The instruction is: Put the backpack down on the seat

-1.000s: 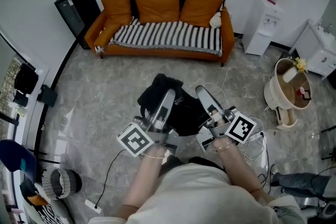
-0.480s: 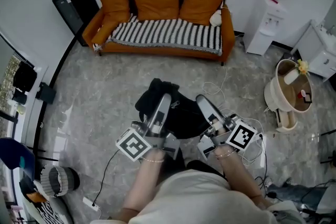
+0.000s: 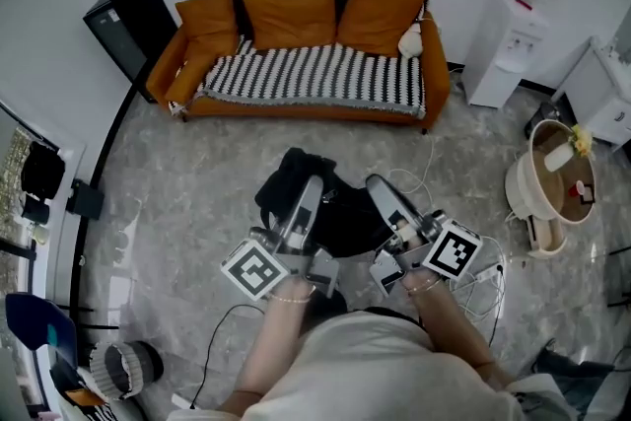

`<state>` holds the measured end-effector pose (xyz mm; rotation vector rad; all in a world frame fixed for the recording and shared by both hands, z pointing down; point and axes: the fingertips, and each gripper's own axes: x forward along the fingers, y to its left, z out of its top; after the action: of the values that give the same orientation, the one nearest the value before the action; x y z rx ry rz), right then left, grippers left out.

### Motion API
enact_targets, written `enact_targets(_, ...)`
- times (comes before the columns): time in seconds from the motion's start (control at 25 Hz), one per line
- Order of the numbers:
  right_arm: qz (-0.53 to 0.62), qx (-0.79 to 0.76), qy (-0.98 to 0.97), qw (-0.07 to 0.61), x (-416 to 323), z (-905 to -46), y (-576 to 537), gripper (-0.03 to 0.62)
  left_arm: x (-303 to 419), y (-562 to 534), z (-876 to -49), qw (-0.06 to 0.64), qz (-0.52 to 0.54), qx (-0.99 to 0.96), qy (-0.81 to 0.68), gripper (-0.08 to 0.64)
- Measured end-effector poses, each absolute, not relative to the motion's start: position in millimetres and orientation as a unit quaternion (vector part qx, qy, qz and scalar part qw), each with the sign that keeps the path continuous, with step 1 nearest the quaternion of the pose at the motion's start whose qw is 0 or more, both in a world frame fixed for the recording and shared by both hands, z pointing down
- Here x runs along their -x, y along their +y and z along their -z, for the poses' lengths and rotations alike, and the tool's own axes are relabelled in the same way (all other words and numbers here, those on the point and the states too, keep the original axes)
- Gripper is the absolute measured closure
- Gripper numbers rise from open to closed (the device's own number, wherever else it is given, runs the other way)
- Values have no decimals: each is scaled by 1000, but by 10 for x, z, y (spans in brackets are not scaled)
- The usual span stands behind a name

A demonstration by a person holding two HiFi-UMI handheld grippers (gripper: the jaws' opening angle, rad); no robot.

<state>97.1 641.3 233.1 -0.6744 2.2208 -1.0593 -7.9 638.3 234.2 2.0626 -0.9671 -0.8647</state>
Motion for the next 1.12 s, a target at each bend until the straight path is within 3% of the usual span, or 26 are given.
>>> enact_targets(0.56,355,258,863,249,-18,-2275,4864,589,819,4727,-2392,351,322,-797,-371,495)
enact_targets(1.12,414,245,844,237,140,-2662,3714,589,942,3679,-2791,408,338,-757,-381,495)
